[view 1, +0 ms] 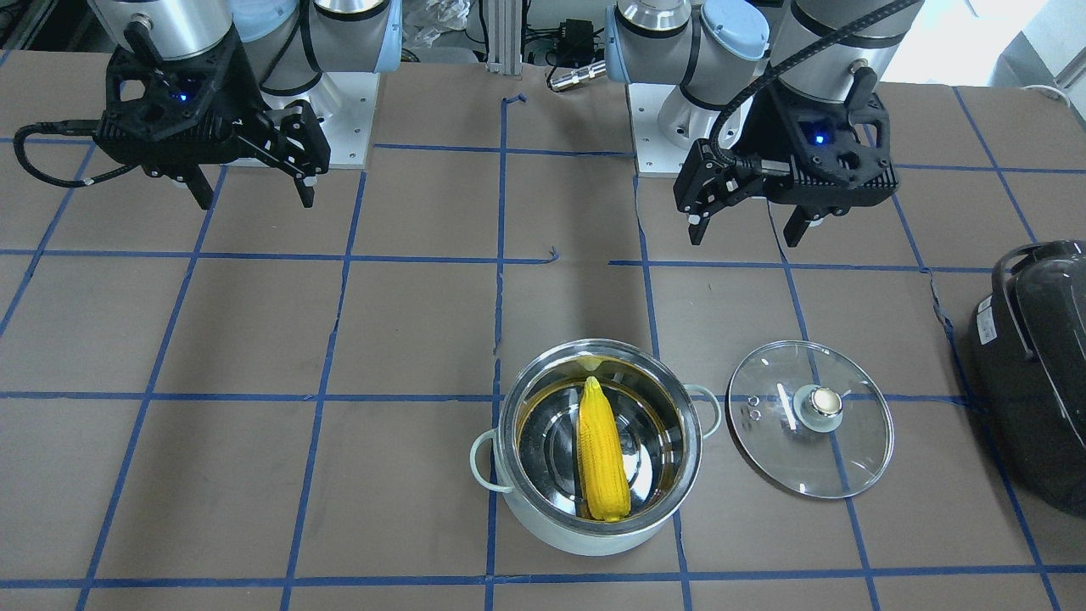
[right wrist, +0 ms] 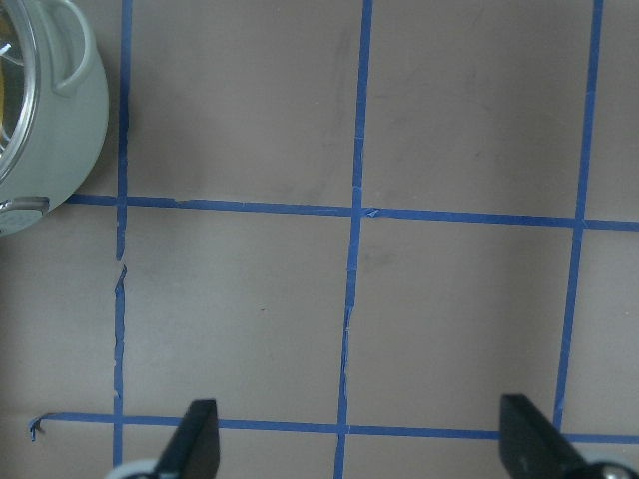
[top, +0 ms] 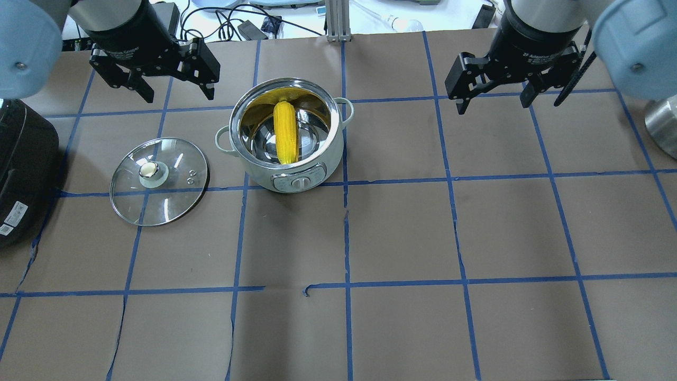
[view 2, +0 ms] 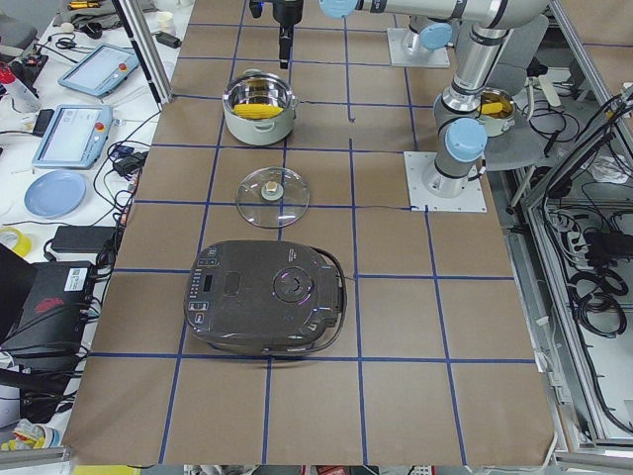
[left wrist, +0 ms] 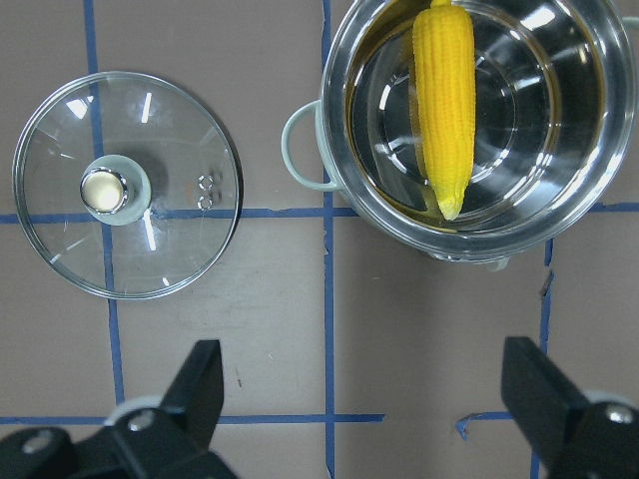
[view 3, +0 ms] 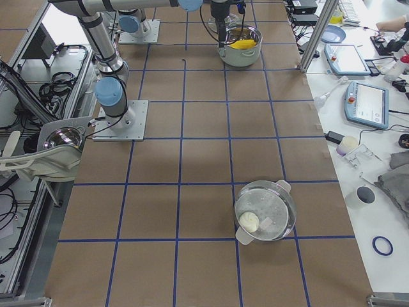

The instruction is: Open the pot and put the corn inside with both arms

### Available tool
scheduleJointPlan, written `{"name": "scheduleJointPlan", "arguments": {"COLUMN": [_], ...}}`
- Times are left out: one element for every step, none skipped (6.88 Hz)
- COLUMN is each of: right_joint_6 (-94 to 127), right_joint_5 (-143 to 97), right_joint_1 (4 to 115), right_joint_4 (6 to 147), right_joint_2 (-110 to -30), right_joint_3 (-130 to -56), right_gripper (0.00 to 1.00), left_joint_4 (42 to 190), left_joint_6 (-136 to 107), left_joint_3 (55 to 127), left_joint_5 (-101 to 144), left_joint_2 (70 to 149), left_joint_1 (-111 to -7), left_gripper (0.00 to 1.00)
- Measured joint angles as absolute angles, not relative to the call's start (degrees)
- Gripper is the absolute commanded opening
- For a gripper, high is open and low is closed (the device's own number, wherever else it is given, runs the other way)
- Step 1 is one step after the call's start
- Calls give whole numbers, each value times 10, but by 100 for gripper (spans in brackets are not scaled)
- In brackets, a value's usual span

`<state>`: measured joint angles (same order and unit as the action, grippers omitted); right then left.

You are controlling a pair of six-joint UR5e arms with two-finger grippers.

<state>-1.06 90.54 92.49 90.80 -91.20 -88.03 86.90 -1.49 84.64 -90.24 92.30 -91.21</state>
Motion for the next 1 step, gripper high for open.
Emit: {"name": "scheduleJointPlan", "arguments": {"right_joint_6": [-10], "right_joint_5": [905], "right_joint_1": [925], "right_joint_4": [909], "right_joint_2": [-912], "right_joint_3": [-882], "right_gripper": [100], "left_joint_4": [869], "left_joint_6": [-15], "left_joint_3": [846], "left_joint_5": [-902], "left_joint_2": [923], "left_joint_1": [-912], "left_gripper": [100]}}
